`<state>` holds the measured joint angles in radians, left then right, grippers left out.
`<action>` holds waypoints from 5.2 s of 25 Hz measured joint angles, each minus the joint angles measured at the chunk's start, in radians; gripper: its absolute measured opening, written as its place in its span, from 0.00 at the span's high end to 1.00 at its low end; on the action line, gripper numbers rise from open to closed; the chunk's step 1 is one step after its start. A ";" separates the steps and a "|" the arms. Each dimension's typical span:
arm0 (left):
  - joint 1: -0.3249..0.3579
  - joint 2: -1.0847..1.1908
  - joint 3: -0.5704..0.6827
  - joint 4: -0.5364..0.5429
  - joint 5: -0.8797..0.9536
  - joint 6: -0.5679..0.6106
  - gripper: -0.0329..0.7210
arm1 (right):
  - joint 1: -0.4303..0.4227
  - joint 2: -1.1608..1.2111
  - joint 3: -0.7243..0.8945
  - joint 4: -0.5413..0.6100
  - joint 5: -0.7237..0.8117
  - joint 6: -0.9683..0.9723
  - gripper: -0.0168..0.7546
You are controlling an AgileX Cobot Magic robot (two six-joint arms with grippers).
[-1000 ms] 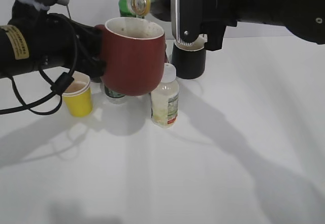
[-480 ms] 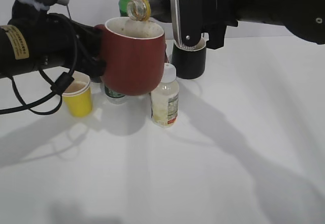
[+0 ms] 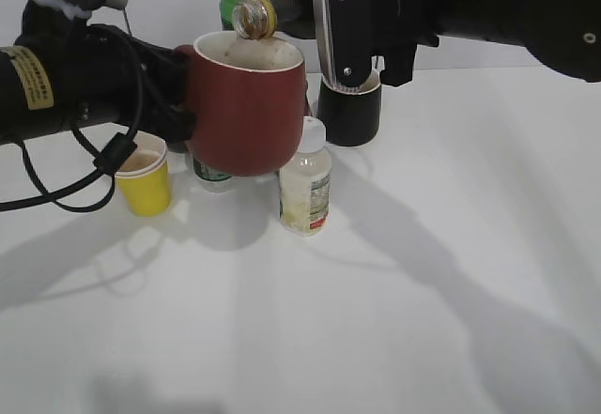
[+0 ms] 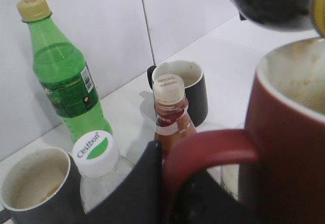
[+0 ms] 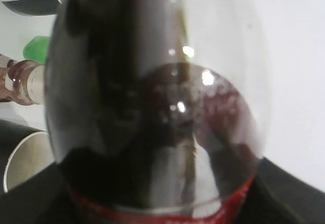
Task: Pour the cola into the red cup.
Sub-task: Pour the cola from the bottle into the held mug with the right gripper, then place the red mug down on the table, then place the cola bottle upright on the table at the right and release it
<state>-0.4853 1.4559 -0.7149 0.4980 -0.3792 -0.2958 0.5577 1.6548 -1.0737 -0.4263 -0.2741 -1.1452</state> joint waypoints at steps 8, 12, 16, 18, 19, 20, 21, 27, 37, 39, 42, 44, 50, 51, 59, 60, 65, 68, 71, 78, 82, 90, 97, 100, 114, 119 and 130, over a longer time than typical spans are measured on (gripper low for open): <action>0.000 0.000 0.000 0.000 0.000 0.000 0.90 | 0.000 0.000 0.000 0.001 -0.001 -0.024 0.38; 0.000 0.000 0.000 -0.001 0.000 0.000 0.90 | 0.000 0.000 0.000 0.002 -0.001 -0.029 0.38; 0.000 0.000 0.000 -0.002 0.000 0.000 0.90 | 0.000 0.000 0.000 0.002 -0.001 -0.033 0.38; 0.000 0.000 0.000 -0.002 0.000 0.000 0.90 | 0.000 0.000 0.000 0.003 -0.001 -0.033 0.38; 0.000 0.000 0.000 -0.002 0.000 0.000 0.90 | 0.000 0.000 0.000 0.005 -0.001 -0.033 0.38; 0.000 0.000 0.000 -0.002 0.000 0.000 0.90 | 0.000 0.000 0.000 0.007 -0.001 -0.033 0.38; 0.000 0.000 0.000 -0.002 0.000 0.000 0.90 | 0.000 0.000 0.000 0.008 -0.001 -0.034 0.38; 0.000 0.000 0.000 -0.002 0.000 0.000 0.90 | 0.000 0.000 0.000 0.010 -0.001 -0.037 0.38; 0.000 0.000 0.000 -0.002 0.000 0.000 0.90 | 0.000 0.000 0.000 0.010 -0.001 -0.039 0.38; 0.000 0.000 0.000 -0.002 0.000 0.000 0.90 | 0.000 0.000 0.000 0.010 -0.001 -0.040 0.38; 0.000 0.000 0.000 -0.002 0.000 0.000 0.90 | 0.000 0.000 0.000 0.010 -0.001 -0.040 0.38; 0.000 0.000 0.000 -0.002 0.000 0.000 0.90 | 0.000 0.000 0.000 0.010 -0.002 -0.040 0.38; 0.000 0.000 0.000 -0.002 0.000 0.000 0.90 | 0.000 0.000 0.000 0.013 -0.002 -0.041 0.38; 0.000 0.000 0.000 -0.002 0.000 0.000 0.90 | 0.000 0.000 0.000 0.022 -0.002 -0.041 0.38; 0.024 -0.014 0.000 -0.024 -0.105 0.000 0.90 | 0.000 0.000 0.000 0.175 -0.001 0.054 0.38; 0.036 -0.019 0.000 -0.039 -0.119 0.000 0.90 | 0.000 0.000 0.000 0.181 -0.001 0.108 0.38; 0.143 -0.052 -0.001 -0.083 -0.167 0.000 0.90 | -0.027 -0.009 0.000 0.197 -0.001 0.618 0.38; 0.254 -0.063 0.015 -0.083 -0.222 0.000 0.90 | -0.100 -0.017 0.001 0.162 -0.002 0.968 0.38; 0.407 -0.047 0.058 -0.083 -0.304 0.007 0.90 | -0.196 -0.024 0.041 0.093 -0.076 1.214 0.38; 0.684 0.197 0.066 -0.095 -0.502 0.099 0.90 | -0.294 -0.026 0.209 0.024 -0.194 1.373 0.38; 0.728 0.391 0.019 -0.107 -0.596 0.168 0.90 | -0.294 -0.026 0.240 0.004 -0.224 1.383 0.38; 0.728 0.725 -0.143 -0.107 -0.766 0.222 0.90 | -0.295 -0.026 0.241 0.000 -0.255 1.397 0.38; 0.728 0.855 -0.182 -0.110 -0.794 0.224 0.90 | -0.295 -0.026 0.241 -0.001 -0.259 1.412 0.38; 0.729 0.866 -0.182 -0.110 -0.817 0.222 0.90 | -0.295 -0.026 0.241 -0.001 -0.259 1.427 0.38; 0.728 0.872 -0.181 -0.106 -0.828 0.216 0.68 | -0.295 -0.026 0.242 -0.001 -0.260 1.436 0.38; 0.729 0.832 -0.135 -0.108 -0.830 0.215 0.64 | -0.295 -0.026 0.242 -0.001 -0.261 1.436 0.38; 0.739 0.734 0.003 -0.109 -0.829 0.215 0.57 | -0.295 -0.004 0.242 0.005 -0.264 1.425 0.38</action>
<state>0.2536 2.1904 -0.7116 0.3891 -1.2080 -0.0812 0.2630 1.6504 -0.8313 -0.4208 -0.5385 0.2801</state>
